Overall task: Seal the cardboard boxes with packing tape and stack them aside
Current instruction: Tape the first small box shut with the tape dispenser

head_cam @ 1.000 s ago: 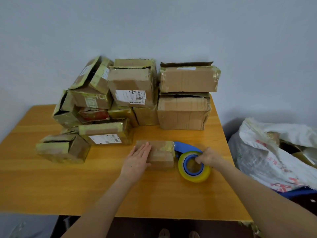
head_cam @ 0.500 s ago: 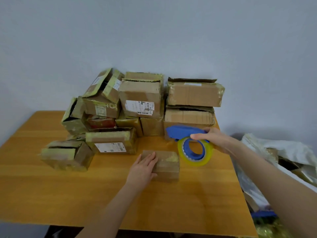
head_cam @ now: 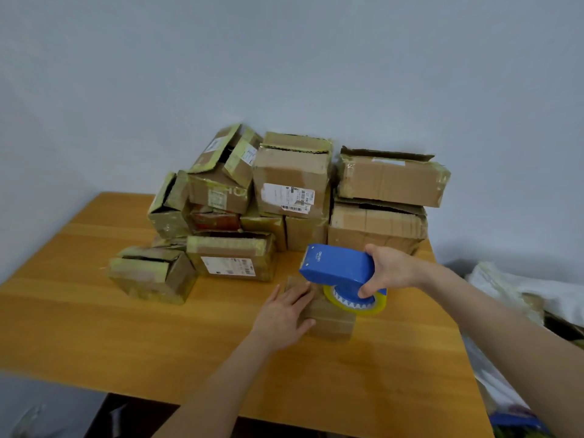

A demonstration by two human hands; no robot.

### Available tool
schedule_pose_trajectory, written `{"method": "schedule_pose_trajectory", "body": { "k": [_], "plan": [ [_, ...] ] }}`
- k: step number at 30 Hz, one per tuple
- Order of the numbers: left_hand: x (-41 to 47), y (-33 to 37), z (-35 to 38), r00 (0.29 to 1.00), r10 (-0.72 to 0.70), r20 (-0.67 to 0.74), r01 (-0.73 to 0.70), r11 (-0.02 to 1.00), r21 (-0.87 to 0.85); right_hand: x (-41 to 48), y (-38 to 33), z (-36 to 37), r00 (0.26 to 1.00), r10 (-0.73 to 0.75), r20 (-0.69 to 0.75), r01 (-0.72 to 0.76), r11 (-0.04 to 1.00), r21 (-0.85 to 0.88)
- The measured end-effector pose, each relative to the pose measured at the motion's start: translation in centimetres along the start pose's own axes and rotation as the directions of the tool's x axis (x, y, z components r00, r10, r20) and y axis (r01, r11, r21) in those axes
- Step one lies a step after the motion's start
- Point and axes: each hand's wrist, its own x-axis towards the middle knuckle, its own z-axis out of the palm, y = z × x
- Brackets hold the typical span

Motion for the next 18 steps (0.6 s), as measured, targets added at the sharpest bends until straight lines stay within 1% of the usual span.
{"method": "schedule_pose_trajectory", "body": {
  "k": [1,3,4,5,6,7,8,9,10,11,12,13,14,15,16,18],
  "plan": [
    [0.0,0.0,0.0,1.000,-0.001,0.003,0.001,1.000,-0.003,0.1,-0.2,0.0,1.000,-0.001,0.004,0.002,0.999,-0.033],
    [0.1,0.0,0.0,1.000,0.009,0.009,-0.009,0.999,-0.053,0.2,-0.3,0.2,1.000,-0.011,0.014,0.011,0.999,-0.035],
    [0.2,0.0,0.1,1.000,0.002,0.001,-0.002,0.991,-0.132,0.2,-0.2,0.4,1.000,-0.017,0.017,0.017,1.000,-0.016],
    [0.3,0.1,0.0,0.999,-0.041,-0.032,0.031,0.965,-0.261,0.2,-0.2,0.6,1.000,-0.022,0.017,0.022,1.000,0.005],
    [0.3,0.2,-0.2,0.987,-0.139,-0.080,0.094,0.908,-0.408,0.2,-0.2,0.7,1.000,-0.027,0.014,0.027,0.999,0.026],
    [0.4,0.3,-0.5,0.949,-0.283,-0.136,0.166,0.819,-0.550,0.1,-0.1,0.8,1.000,-0.028,0.008,0.028,0.999,0.042],
    [0.5,0.3,-0.9,0.882,-0.445,-0.156,0.230,0.696,-0.681,0.1,0.0,0.8,1.000,-0.027,0.003,0.026,0.998,0.055],
    [0.7,0.4,-1.6,0.811,-0.572,-0.121,0.264,0.543,-0.797,0.0,0.1,0.8,1.000,-0.023,0.000,0.023,0.997,0.067],
    [0.9,0.4,-2.4,0.765,-0.643,-0.040,0.272,0.378,-0.885,0.0,0.2,0.8,1.000,-0.020,0.000,0.020,0.996,0.081],
    [1.2,0.4,-3.1,0.749,-0.659,0.062,0.275,0.225,-0.935,0.0,0.4,0.8,1.000,-0.018,0.001,0.018,0.995,0.093],
    [1.5,0.4,-3.9,0.750,-0.639,0.173,0.302,0.097,-0.948,0.0,0.5,0.8,1.000,-0.018,0.001,0.018,0.995,0.103],
    [1.8,0.6,-4.6,0.750,-0.599,0.282,0.354,0.002,-0.935,0.0,0.6,0.9,1.000,-0.019,-0.001,0.019,0.994,0.107],
    [2.0,0.8,-5.1,0.742,-0.554,0.378,0.416,-0.062,-0.907,0.0,0.6,0.9,1.000,-0.021,-0.004,0.021,0.994,0.109],
    [2.3,0.9,-5.4,0.731,-0.513,0.449,0.468,-0.102,-0.878,0.1,0.7,1.0,1.000,-0.021,-0.006,0.022,0.994,0.108],
    [2.6,1.0,-5.4,0.723,-0.489,0.488,0.498,-0.122,-0.859,0.1,0.8,1.0,1.000,-0.021,-0.008,0.021,0.994,0.106],
    [3.1,1.0,-5.3,0.715,-0.504,0.485,0.493,-0.129,-0.861,0.1,0.7,1.1,1.000,-0.020,-0.009,0.021,0.995,0.100]
  ]
}}
